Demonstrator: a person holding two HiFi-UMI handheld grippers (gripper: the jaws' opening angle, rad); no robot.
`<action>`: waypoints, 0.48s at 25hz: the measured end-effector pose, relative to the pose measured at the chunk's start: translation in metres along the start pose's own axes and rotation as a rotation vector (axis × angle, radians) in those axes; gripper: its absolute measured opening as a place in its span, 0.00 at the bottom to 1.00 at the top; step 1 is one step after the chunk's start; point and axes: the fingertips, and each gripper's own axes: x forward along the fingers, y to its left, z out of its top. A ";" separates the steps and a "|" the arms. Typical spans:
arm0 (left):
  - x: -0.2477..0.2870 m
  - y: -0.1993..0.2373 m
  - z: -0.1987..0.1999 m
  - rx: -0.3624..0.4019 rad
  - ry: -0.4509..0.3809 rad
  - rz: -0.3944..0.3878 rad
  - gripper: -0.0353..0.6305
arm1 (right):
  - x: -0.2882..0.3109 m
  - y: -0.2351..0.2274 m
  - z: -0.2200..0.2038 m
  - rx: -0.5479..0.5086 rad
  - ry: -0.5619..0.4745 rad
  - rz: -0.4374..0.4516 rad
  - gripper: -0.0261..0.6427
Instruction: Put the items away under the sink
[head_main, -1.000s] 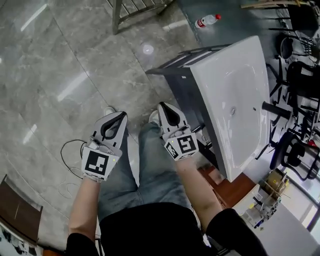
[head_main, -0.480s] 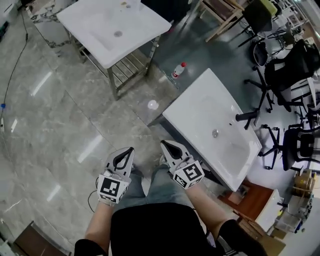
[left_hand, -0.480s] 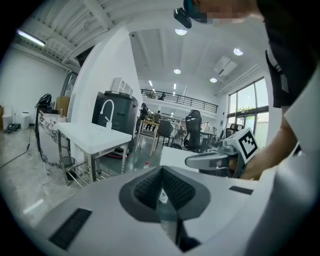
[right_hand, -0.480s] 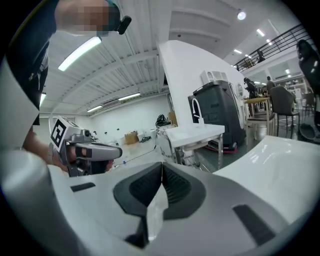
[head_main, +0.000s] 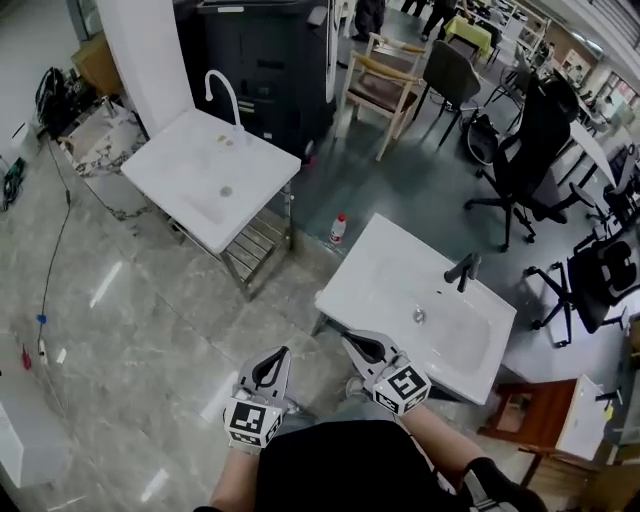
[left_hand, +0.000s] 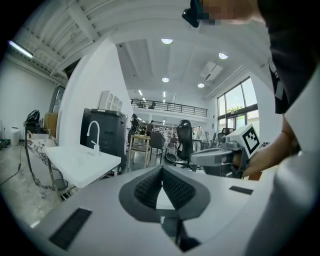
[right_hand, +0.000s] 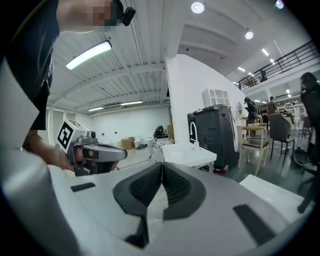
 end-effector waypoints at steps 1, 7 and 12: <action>0.000 -0.004 0.010 0.004 -0.013 -0.003 0.09 | -0.006 -0.002 0.007 -0.001 -0.002 -0.002 0.09; 0.009 -0.025 0.052 0.028 -0.053 -0.020 0.09 | -0.038 -0.021 0.043 -0.003 -0.041 -0.020 0.09; 0.014 -0.035 0.069 0.045 -0.073 -0.020 0.09 | -0.049 -0.030 0.050 -0.006 -0.058 -0.041 0.09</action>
